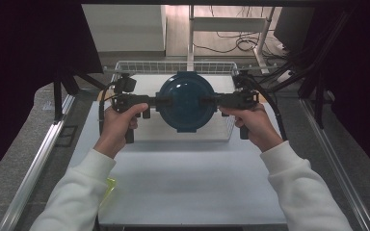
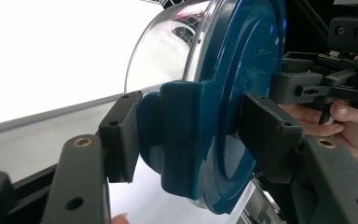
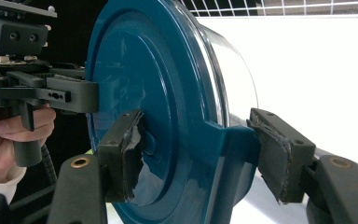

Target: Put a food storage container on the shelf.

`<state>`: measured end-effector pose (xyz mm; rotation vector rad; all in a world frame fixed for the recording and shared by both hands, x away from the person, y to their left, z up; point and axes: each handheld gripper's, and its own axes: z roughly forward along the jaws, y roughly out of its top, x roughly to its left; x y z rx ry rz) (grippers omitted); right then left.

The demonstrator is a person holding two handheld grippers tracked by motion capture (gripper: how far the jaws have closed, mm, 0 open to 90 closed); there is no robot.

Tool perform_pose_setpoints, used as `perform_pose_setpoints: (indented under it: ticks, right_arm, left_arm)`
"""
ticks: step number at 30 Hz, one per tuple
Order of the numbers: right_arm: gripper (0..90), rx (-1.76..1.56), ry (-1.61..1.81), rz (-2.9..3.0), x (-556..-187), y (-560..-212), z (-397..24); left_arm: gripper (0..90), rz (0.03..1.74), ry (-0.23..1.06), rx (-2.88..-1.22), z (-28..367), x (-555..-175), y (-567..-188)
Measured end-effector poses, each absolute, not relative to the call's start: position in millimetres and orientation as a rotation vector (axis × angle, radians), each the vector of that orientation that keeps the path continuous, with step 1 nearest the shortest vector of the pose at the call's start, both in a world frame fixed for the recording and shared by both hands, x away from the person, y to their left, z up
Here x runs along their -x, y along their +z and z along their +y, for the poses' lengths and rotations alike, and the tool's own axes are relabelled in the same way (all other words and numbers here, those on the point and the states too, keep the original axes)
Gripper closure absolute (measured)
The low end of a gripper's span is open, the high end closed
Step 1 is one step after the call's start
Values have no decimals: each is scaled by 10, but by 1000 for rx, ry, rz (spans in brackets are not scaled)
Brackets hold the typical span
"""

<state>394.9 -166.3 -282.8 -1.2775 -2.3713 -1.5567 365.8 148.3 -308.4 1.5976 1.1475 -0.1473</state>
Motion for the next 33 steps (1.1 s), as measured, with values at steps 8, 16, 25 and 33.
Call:
perform_pose_setpoints:
  ticks: [8, 16, 25, 33]
  right_arm:
    - [363, 1285, -1552, -2386, -4028, -2753, -1658]
    - [363, 1293, -1555, -2380, -4092, -2715, -1662]
    - [363, 1299, -1557, -2371, -4180, -2679, -1678]
    - [363, 1304, -1555, -2365, -4253, -2660, -1675]
  left_arm:
    - [413, 1140, -159, -1594, 1486, -3755, -3043]
    - [413, 1143, -159, -1582, 1482, -3819, -3015]
    - [414, 1142, -154, -1577, 1471, -3906, -2978]
    - [415, 1146, -154, -1564, 1478, -3969, -2962]
